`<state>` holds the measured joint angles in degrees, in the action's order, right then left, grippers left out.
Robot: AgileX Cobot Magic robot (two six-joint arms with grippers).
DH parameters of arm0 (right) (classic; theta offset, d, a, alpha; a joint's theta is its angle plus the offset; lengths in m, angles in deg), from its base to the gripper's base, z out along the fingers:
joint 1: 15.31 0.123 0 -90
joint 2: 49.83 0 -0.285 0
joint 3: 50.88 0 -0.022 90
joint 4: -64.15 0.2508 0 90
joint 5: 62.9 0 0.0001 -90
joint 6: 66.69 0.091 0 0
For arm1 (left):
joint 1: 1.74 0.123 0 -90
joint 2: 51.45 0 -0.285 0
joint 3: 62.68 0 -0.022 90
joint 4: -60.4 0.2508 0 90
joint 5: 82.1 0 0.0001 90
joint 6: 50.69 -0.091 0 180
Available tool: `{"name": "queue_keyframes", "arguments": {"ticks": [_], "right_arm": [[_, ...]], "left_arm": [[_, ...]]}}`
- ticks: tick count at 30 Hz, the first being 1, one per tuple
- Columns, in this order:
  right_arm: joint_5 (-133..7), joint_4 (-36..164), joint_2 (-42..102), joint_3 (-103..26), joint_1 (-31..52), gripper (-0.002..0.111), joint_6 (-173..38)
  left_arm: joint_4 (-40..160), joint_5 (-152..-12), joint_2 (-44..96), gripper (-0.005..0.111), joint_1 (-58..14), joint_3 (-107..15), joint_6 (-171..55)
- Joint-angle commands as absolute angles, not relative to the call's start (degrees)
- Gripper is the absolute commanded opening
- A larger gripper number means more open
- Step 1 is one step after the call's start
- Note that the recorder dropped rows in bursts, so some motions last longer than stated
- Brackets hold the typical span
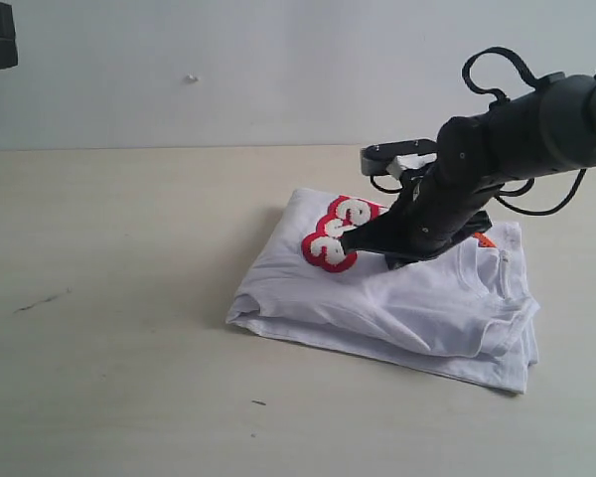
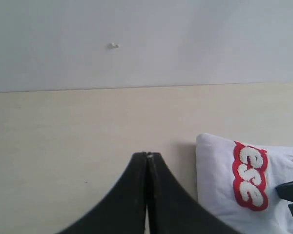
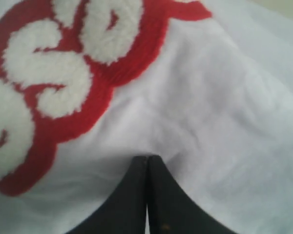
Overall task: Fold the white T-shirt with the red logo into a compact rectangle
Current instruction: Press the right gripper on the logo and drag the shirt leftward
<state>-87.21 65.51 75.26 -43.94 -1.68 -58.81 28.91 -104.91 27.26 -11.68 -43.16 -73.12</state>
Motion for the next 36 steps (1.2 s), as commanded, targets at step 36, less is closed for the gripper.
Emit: {"name": "queue_keyframes", "arguments": {"ticks": [36], "right_arm": [[-98.02,87.33,71.92,-58.46,9.95,0.000,-82.95]], "left_arm": [[28.29,-105.38,26.67,0.000,-11.66,-42.94,-74.43]]}}
